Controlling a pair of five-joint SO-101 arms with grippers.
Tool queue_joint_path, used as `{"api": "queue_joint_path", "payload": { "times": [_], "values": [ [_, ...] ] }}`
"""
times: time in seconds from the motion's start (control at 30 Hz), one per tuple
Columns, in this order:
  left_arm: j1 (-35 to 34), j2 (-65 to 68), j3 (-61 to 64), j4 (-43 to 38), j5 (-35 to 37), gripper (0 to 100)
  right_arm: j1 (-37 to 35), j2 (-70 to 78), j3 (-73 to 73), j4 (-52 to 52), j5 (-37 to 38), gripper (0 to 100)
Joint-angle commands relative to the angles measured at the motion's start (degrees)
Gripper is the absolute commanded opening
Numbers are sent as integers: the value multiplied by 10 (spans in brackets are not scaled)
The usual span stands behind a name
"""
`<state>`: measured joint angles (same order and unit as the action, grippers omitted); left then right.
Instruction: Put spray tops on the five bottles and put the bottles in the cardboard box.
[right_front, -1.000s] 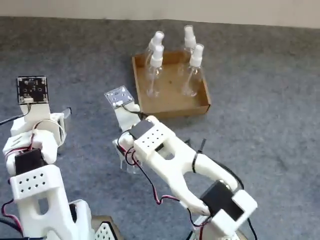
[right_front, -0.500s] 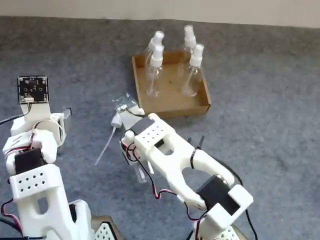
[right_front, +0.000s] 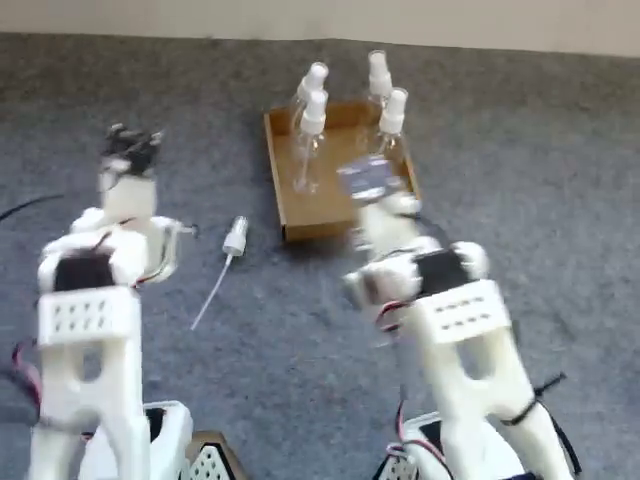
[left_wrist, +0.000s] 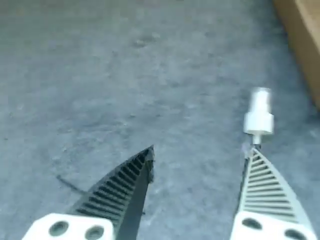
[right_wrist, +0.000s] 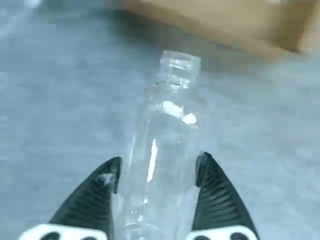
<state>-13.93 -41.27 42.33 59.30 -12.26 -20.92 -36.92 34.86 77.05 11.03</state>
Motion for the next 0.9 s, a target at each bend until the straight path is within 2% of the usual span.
{"api": "queue_joint_path", "payload": {
  "times": [0.0, 0.2, 0.37, 0.6, 0.87],
  "values": [
    [71, 163, -131, 30, -8, 263, 172, -21, 1, -14, 96, 4],
    [134, 379, -295, 32, -8, 263, 306, 77, 17, -119, 156, 4],
    [140, 512, -373, 29, 3, 262, 375, 203, 13, -170, 193, 4],
    [139, 605, -403, 28, 4, 260, 386, 332, -24, -185, 215, 4],
    [146, 661, -403, 31, 4, 135, 385, 356, -42, -185, 215, 27]
  ]
}}
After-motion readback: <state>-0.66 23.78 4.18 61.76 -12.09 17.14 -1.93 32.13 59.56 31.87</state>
